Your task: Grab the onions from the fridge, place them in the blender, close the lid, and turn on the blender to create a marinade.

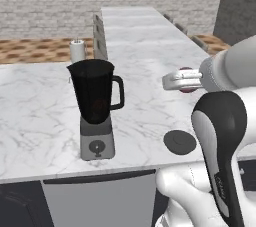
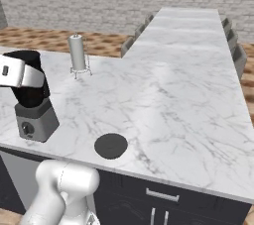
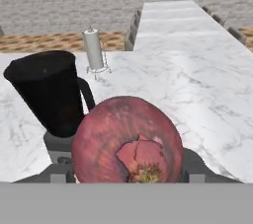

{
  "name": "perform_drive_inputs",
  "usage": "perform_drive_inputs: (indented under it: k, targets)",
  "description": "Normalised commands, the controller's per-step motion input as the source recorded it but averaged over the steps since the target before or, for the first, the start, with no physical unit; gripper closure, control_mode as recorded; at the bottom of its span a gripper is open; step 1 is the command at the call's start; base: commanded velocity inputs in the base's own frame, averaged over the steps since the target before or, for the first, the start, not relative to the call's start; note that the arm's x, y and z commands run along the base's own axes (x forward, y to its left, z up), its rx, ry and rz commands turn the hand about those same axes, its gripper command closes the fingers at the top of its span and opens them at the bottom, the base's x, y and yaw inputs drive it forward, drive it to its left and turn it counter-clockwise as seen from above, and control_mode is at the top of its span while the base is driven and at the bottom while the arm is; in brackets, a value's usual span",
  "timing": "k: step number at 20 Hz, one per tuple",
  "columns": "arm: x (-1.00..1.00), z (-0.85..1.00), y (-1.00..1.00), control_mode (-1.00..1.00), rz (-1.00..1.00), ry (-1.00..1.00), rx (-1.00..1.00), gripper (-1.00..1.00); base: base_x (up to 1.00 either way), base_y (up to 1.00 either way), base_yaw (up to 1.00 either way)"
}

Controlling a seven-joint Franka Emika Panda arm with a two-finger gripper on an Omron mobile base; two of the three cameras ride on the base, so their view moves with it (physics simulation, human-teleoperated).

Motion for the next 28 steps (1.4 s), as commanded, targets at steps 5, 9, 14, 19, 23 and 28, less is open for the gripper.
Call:
perform_drive_inputs:
  k: [5, 9, 14, 19, 23, 28]
  targets:
    - [0.00, 0.77, 0.16, -1.00, 0.01, -0.15, 0.01, 1.00, 0.00, 0.00, 0.00]
    - [0.01, 0.11, 0.69, -1.00, 0.00, -0.02, -0.01, 1.00, 0.00, 0.00, 0.00]
    - [0.46, -0.15, 0.84, -1.00, 0.02, 0.07, -0.04, 1.00, 0.00, 0.00, 0.00]
    - [0.97, -0.27, 0.46, -1.00, 0.05, 0.19, 0.00, 1.00, 0.00, 0.00, 0.00]
    - [0.93, -0.39, 0.31, -1.00, 0.05, 0.20, 0.00, 1.00, 0.00, 0.00, 0.00]
    - [0.70, -0.50, 0.40, -1.00, 0.05, 0.16, 0.00, 1.00, 0.00, 0.00, 0.00]
